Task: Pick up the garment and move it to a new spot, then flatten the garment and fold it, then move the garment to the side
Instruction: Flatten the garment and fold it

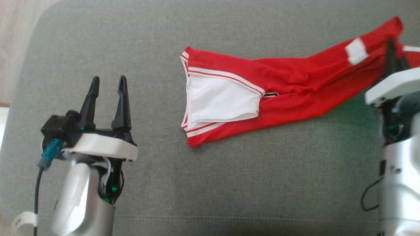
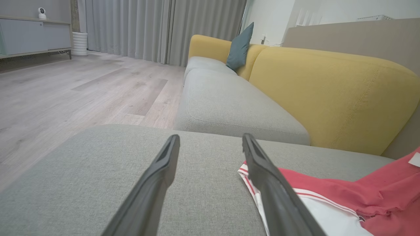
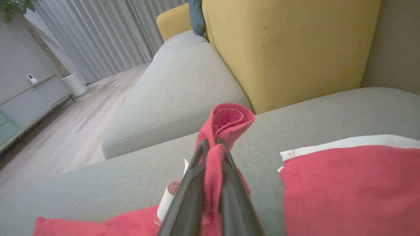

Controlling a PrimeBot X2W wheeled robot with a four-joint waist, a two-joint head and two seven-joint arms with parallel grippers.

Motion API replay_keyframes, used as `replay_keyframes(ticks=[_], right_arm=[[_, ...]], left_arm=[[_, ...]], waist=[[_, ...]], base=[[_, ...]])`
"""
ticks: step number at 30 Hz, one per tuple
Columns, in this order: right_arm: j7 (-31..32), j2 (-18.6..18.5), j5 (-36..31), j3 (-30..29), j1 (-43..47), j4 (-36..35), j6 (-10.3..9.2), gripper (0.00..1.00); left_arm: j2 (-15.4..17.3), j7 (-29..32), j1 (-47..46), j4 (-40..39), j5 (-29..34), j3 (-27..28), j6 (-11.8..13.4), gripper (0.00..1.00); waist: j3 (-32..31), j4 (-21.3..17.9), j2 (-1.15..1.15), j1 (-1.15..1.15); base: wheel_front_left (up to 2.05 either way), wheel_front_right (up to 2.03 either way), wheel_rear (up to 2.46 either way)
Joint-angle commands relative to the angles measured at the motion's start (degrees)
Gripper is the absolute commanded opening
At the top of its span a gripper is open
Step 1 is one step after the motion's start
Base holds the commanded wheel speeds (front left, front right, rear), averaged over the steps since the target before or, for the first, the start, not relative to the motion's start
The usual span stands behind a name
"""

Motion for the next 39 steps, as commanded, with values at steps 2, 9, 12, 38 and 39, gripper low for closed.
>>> replay_keyframes(ticks=[2,9,12,38,39], right_arm=[[0.5,0.6,4.8,6.6,0.6,-3.4,0.11,0.00],[-1.2,0.6,15.4,20.7,4.0,-5.1,0.11,0.00],[-3.2,0.6,20.3,27.5,4.7,-4.2,0.11,0.00],[-24.7,0.6,54.6,66.0,-10.8,26.2,0.11,0.22],[-25.0,0.6,55.8,67.2,-11.1,26.4,0.11,0.89]], left_arm=[[0.8,-0.3,-0.6,-1.7,0.1,1.7,0.4,1.00],[0.8,-0.3,0.4,-1.8,-0.2,1.5,0.8,1.00],[0.8,-0.3,1.0,-2.0,-0.5,1.5,1.0,1.00],[0.8,-0.3,1.2,-1.0,-3.4,-2.5,2.4,1.00],[0.8,-0.3,1.2,-1.0,-3.5,-2.6,2.5,1.00]], waist=[[-1.3,0.2,0.00,0.00],[-3.1,1.0,0.00,0.00],[-3.6,1.6,0.00,0.00],[-1.1,11.8,0.00,0.00],[-1.1,11.8,0.00,0.00]], base=[[0.00,0.00,0.00],[0.00,0.00,0.00],[0.00,0.00,0.00],[0.00,0.00,0.00],[0.00,0.00,0.00]])
